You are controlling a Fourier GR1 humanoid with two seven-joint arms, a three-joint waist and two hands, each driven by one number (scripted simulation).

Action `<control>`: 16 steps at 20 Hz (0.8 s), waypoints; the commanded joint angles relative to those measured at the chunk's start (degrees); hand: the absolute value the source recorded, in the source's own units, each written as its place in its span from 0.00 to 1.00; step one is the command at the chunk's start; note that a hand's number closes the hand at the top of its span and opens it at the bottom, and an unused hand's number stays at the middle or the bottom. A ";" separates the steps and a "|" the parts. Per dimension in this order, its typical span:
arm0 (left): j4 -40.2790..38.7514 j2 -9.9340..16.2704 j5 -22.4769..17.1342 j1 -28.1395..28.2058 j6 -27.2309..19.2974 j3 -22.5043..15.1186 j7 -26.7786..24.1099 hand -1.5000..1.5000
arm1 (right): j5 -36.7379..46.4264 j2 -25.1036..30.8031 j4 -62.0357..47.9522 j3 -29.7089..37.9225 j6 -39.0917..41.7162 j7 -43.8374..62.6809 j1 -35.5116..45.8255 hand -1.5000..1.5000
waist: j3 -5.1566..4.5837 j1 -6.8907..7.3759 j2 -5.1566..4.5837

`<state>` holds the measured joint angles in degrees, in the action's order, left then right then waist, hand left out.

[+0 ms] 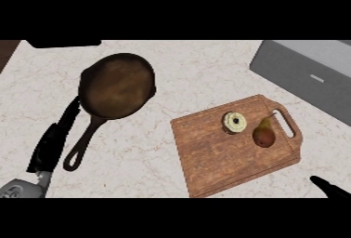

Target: Pick the cupcake from the cutting board and place it in the cardboard box

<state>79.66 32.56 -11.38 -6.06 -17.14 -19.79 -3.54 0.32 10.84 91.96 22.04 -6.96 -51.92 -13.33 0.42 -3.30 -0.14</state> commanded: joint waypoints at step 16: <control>-7.99 -4.43 5.29 -6.71 3.34 1.02 -0.69 0.50 | 43.56 -10.76 29.55 -19.68 -8.01 26.29 -26.92 0.00 | -0.52 3.05 -0.08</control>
<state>73.90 29.02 -6.87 -10.38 -14.71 -19.74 -4.08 35.70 1.30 116.90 5.94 -15.10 -35.46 -39.87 -0.10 -0.45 -0.13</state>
